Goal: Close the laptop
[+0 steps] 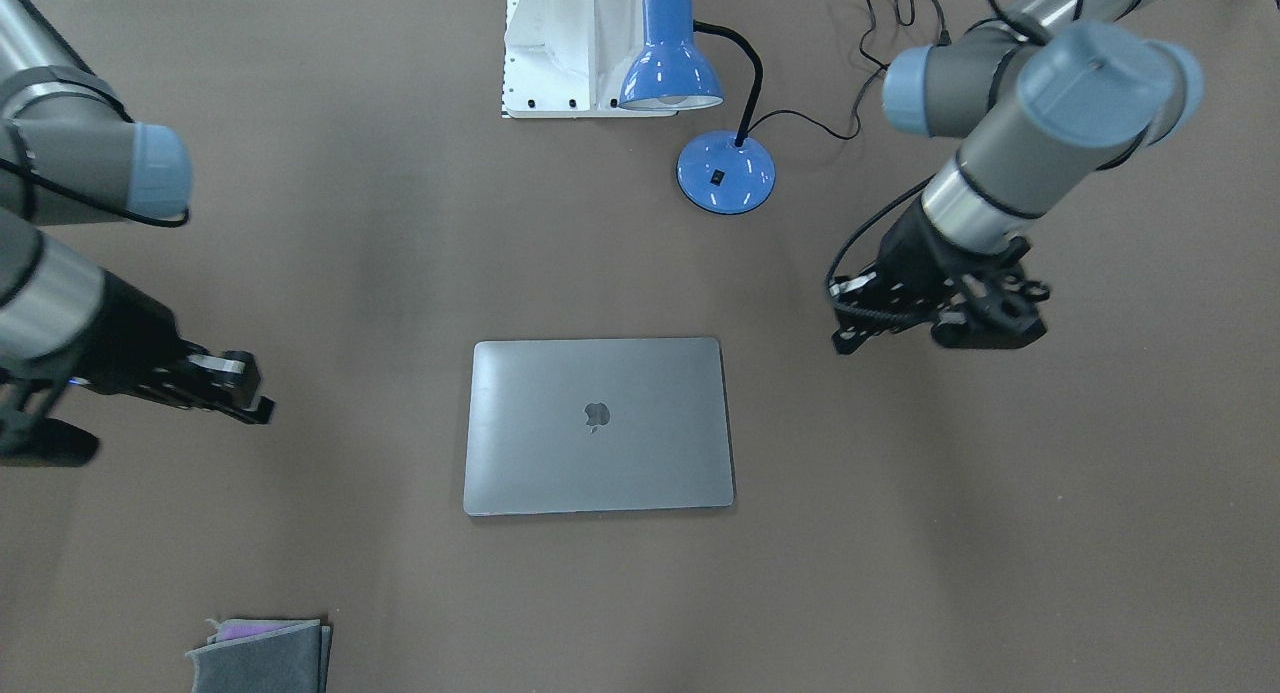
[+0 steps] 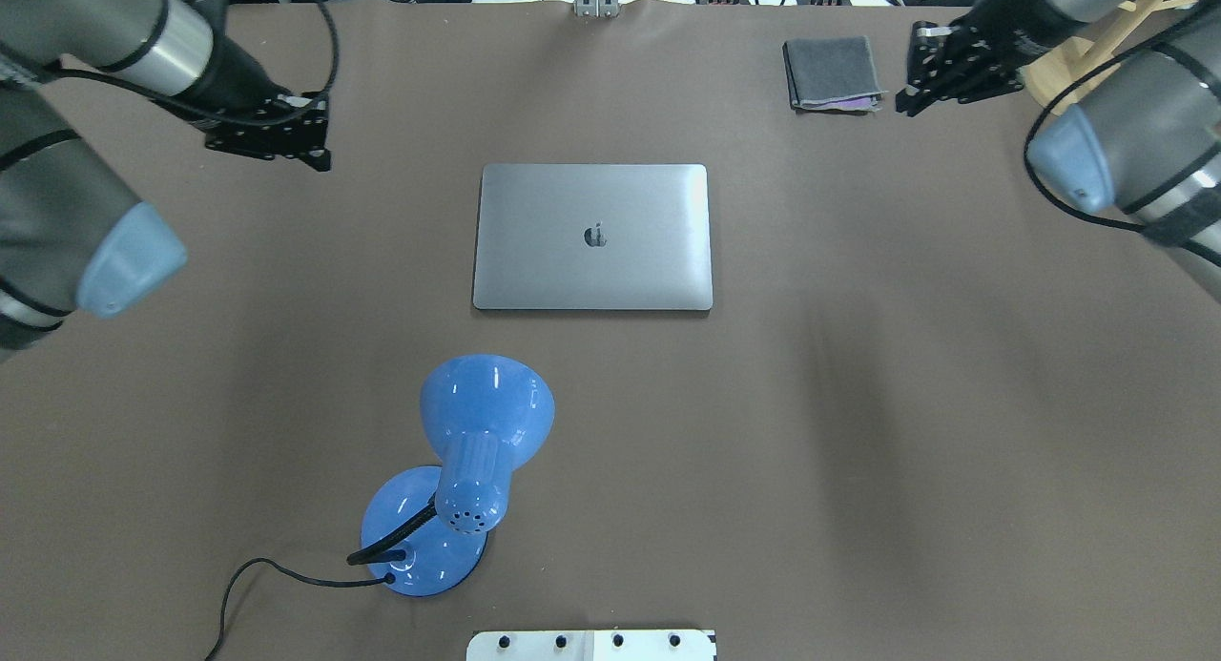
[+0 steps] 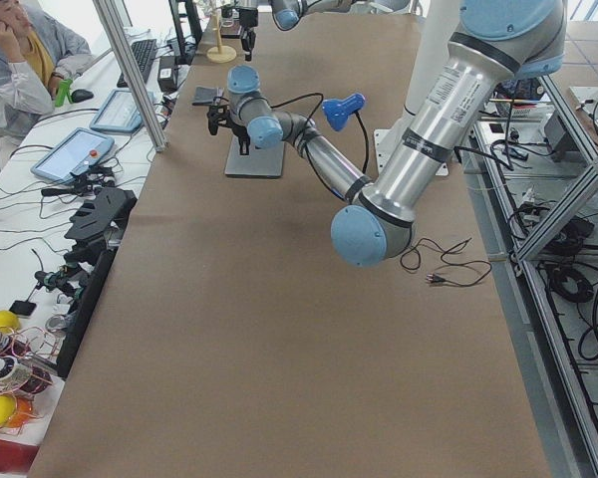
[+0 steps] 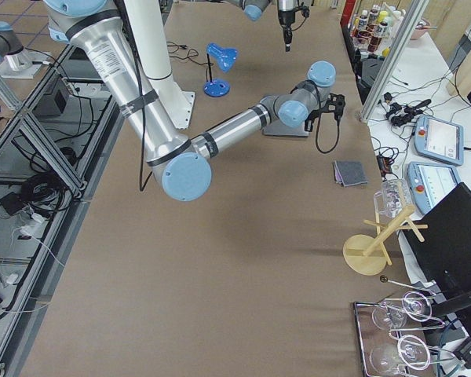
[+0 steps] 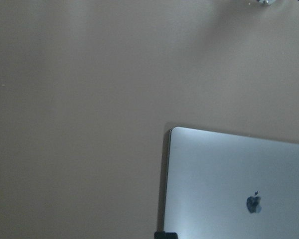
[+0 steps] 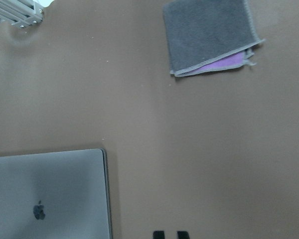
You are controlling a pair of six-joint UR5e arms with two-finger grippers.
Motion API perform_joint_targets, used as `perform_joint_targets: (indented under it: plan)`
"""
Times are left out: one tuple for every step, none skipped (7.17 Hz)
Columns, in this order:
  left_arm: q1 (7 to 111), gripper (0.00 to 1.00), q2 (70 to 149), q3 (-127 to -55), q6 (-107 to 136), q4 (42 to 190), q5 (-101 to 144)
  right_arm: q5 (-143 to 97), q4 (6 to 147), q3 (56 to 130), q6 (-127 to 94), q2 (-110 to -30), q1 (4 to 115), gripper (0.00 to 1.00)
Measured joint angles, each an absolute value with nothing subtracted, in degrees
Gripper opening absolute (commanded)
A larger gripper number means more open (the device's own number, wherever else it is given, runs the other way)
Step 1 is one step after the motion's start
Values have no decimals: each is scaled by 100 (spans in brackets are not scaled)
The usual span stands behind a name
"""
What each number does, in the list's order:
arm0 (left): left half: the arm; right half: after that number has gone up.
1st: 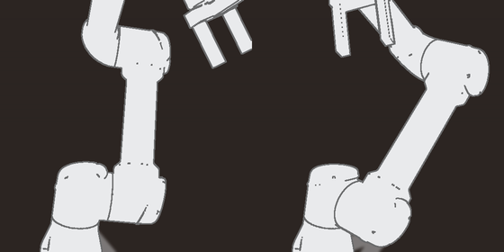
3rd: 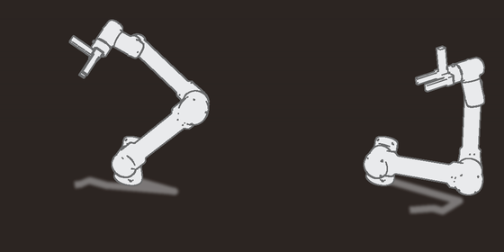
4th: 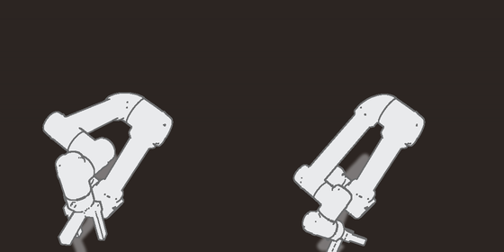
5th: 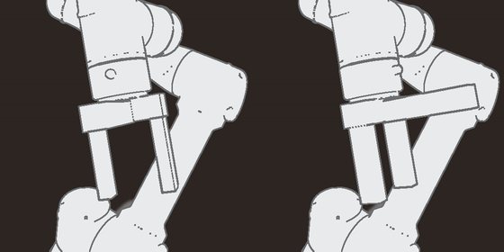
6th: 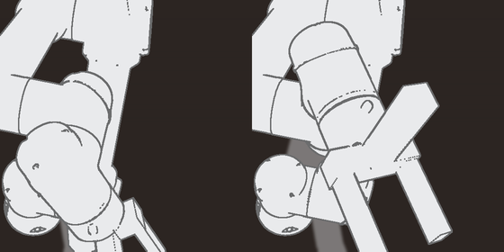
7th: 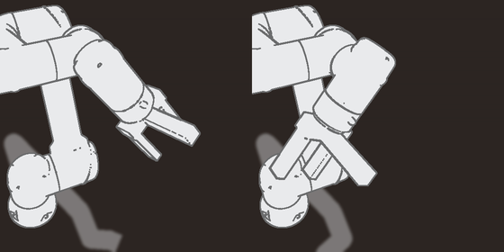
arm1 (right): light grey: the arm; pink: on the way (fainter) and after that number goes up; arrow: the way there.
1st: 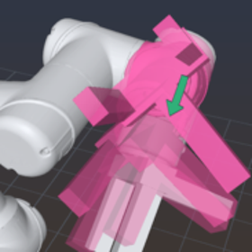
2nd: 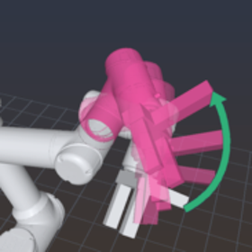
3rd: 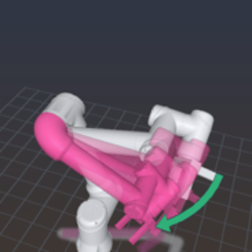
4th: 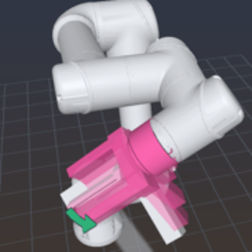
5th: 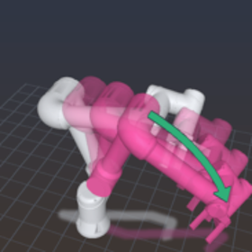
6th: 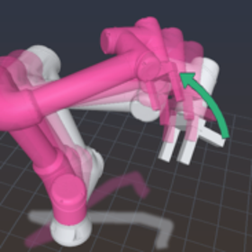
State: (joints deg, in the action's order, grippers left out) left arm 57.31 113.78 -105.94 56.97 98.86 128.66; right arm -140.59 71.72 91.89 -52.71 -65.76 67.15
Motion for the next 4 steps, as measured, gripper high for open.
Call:
perform_joint_targets:
  plan:
    - [6032,0,10771,-11104,5128,9664,13009,-14132,7183,9467,-4605,-7192,7013,19]
    - [6438,0,10179,-11391,4397,9584,13206,-14154,7189,9686,-3952,-7782,7278,18]
    - [6947,9,9558,-11519,3399,9557,13372,-14151,7197,9855,-3214,-8368,7560,19]
    - [7450,54,8967,-11534,2291,9549,13452,-14090,7271,9935,-2383,-8855,7821,53]
